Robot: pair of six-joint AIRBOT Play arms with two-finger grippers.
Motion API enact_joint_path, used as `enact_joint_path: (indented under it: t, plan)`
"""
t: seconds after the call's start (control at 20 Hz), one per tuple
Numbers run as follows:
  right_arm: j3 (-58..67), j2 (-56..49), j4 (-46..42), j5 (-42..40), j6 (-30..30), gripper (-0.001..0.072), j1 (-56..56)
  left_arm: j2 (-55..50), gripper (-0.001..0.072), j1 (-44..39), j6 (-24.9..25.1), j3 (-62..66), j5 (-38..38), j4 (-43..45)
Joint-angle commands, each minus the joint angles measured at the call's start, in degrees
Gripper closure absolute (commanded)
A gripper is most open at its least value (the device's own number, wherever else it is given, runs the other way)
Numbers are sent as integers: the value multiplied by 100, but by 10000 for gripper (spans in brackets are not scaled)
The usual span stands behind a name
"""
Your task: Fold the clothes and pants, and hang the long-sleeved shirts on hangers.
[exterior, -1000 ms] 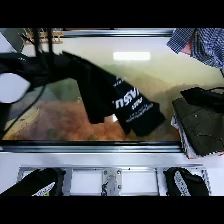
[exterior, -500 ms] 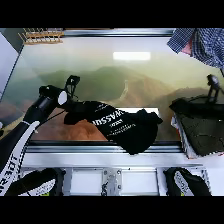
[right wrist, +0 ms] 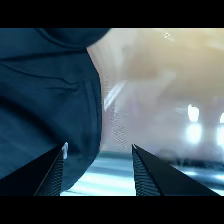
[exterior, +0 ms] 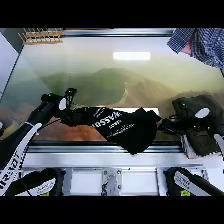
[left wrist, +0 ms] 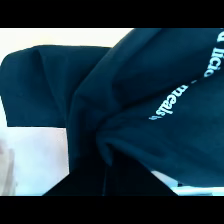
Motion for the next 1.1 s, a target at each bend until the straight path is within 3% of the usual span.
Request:
enact_joint_path:
  t: [0.0, 0.15, 0.2, 0.25, 0.3, 0.5, 0.65, 0.7, 0.75, 0.8, 0.9, 1.05]
  plan:
    - [-59, -396, 175, -374, -17, 275, 457, -4, 699, 9, -2, -31, 55, -4]
    - [-59, -459, 435, -772, -13, 279, 881, -2, 699, 9, -2, -28, 13, -13]
    - [-55, -457, 463, -870, -15, 410, 992, 28, 699, 9, 2, -31, -15, -101]
    - [-50, -455, 461, -922, -15, 622, 1067, 127, 699, 0, 7, -31, -26, -243]
    - [-44, -444, 455, -940, -17, 697, 1108, 267, 699, -37, 13, -31, -52, -378]
    - [570, -170, -507, -717, 229, 698, 1056, 1099, 699, -601, 63, -37, -474, -608]
    - [1329, 81, -1209, -267, 308, 698, 1032, 1578, 698, -1480, 59, -50, -713, -605]
    - [1499, 157, -1222, -184, 304, 698, 1032, 1679, 650, -1805, 59, -87, -688, -605]
    - [1613, 225, -1220, -175, 306, 698, 1032, 1770, 256, -2120, 55, -170, -608, -581]
    - [1690, 289, -1217, -186, 306, 698, 1032, 1832, 22, -2308, 37, -227, -518, -531]
    - [1729, 341, -1215, -179, 308, 698, 1032, 1873, 25, -2127, -52, -197, -533, -337]
    - [1729, 339, -1189, -157, 308, 698, 1043, 1867, 25, -743, -243, -313, -144, -437]
